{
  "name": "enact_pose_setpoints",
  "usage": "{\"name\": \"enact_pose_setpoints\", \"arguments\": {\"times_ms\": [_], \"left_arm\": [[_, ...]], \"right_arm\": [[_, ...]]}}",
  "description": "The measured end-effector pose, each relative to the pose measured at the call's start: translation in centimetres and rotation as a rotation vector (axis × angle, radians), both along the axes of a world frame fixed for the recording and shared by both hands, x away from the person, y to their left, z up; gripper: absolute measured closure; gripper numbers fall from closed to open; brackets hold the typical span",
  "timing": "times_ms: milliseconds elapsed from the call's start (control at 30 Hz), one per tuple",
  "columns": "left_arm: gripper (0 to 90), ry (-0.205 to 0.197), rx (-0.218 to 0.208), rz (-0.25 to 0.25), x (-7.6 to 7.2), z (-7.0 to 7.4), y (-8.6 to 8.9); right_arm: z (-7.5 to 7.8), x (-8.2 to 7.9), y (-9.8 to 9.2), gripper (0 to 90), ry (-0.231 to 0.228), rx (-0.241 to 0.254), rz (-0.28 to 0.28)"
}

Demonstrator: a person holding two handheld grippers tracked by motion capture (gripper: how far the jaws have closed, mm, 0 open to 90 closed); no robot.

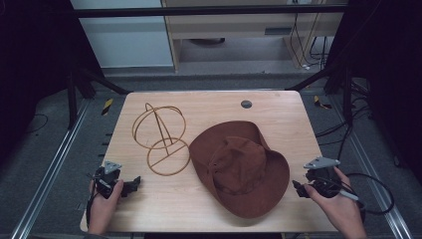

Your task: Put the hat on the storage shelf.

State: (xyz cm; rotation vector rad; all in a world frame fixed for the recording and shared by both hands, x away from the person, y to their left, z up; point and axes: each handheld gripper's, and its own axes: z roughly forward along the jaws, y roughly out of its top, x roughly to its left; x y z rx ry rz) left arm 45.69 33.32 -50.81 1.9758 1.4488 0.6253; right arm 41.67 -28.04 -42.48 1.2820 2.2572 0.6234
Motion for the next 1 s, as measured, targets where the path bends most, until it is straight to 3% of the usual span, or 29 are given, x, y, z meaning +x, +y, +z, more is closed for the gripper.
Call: {"name": "enact_pose_setpoints", "arguments": {"times_ms": [67,100,133,167,200,267,367,400,433,533,567,667,867,1000], "left_arm": [[0.0,-0.004,-0.005,0.003,0.0,0.0,0.0],[0.0,-0.006,-0.005,0.005,0.0,0.0,-0.1],[0.0,-0.005,-0.005,0.005,0.0,0.0,0.0],[0.0,-0.004,-0.005,0.004,0.0,0.0,0.0],[0.0,-0.002,-0.002,0.002,0.0,0.0,0.0],[0.0,-0.002,-0.004,0.002,0.0,0.0,0.0],[0.0,-0.001,-0.004,-0.002,0.1,0.0,0.0],[0.0,-0.001,-0.003,-0.003,0.1,0.0,0.0],[0.0,-0.001,-0.003,-0.003,0.1,0.0,0.0],[0.0,-0.001,-0.002,-0.005,0.1,0.0,0.0],[0.0,-0.001,-0.001,-0.006,0.0,0.0,0.0],[0.0,-0.003,-0.002,-0.008,0.0,0.0,0.0],[0.0,-0.002,-0.005,-0.007,0.0,0.0,-0.1],[0.0,-0.003,-0.004,-0.008,0.0,0.0,0.0]], "right_arm": [[0.6,0.1,0.1,20.3,-0.002,-0.005,0.008],[1.9,0.5,0.3,19.3,-0.016,-0.020,0.014],[1.9,0.5,0.3,19.3,-0.016,-0.020,0.014],[3.4,1.0,0.8,16.7,-0.016,-0.028,0.036],[3.4,1.0,0.8,16.7,-0.016,-0.028,0.036],[4.8,1.5,1.5,14.8,-0.014,-0.030,0.057],[6.9,2.0,3.5,14.8,-0.028,-0.053,0.090],[8.2,2.2,5.2,15.5,-0.037,-0.061,0.115],[8.2,2.2,5.2,15.5,-0.037,-0.061,0.115],[9.7,2.5,7.8,16.6,-0.047,-0.074,0.165],[10.4,3.0,9.2,19.0,-0.025,-0.069,0.200],[10.9,3.6,10.3,20.6,-0.018,-0.070,0.223],[10.8,5.5,12.4,21.5,0.060,-0.060,0.267],[10.4,6.7,13.5,15.4,0.091,-0.008,0.291]]}}
